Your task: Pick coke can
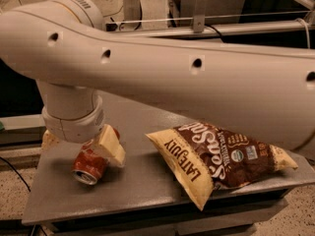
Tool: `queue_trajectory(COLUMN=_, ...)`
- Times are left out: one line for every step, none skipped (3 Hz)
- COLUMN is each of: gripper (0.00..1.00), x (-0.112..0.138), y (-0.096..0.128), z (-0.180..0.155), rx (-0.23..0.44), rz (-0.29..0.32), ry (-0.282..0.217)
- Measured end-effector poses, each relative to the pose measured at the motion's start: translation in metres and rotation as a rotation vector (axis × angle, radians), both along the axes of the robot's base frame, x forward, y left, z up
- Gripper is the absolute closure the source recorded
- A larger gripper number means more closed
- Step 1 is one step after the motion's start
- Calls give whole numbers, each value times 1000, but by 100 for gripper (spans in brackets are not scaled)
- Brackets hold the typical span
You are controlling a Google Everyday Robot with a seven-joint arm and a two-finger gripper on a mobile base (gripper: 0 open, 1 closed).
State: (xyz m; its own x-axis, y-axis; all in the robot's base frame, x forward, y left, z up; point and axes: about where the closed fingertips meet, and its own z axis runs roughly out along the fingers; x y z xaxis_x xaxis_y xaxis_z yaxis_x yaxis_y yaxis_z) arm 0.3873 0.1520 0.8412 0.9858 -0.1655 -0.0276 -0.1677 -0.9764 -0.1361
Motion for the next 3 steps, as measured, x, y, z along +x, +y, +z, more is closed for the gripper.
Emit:
queue_trajectory(gripper=33, x=0, y=-2, z=-8, rx=-32, rz=-5, ry=-3)
queue_trajectory(gripper=56, x=3, y=-3, z=-10, rx=-40, rz=-11, ry=17)
queue_trajectory(gripper=79, x=25, y=-9, z=4, rx=-10, rz=-29, ry=51)
